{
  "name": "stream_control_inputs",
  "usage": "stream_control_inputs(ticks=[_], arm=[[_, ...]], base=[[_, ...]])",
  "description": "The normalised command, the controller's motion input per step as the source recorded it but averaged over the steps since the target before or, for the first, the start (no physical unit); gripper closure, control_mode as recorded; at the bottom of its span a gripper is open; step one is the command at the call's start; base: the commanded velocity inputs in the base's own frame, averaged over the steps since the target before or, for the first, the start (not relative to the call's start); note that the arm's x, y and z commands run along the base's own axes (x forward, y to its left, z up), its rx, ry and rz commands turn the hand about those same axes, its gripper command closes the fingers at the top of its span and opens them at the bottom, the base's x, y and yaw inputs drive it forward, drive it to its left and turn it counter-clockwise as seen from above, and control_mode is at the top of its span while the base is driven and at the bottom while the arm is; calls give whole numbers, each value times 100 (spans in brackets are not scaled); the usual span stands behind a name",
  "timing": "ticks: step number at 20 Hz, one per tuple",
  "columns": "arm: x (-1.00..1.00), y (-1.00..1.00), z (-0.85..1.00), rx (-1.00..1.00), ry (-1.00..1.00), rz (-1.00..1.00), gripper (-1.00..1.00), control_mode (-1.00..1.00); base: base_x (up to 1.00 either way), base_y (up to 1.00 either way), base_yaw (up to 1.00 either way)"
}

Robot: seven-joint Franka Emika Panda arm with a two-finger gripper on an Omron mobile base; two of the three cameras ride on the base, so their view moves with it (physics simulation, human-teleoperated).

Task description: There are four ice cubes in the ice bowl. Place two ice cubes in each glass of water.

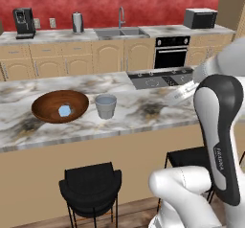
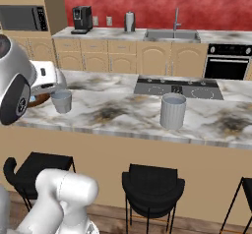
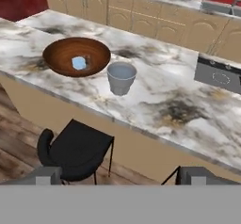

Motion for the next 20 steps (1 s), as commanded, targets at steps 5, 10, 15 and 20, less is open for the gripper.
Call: stream_control_inputs(ticks=[5, 10, 15, 20], arm=[[0, 83, 11, -1, 15, 20, -100, -100], [0, 69, 0, 0, 11, 7, -100, -100], [0, 62, 0, 0, 8, 0, -100, -100], [0, 37, -2, 0, 16, 0, -100, -100]], base=[[0, 0, 0], [0, 0, 0], [0, 0, 0], [0, 0, 0]])
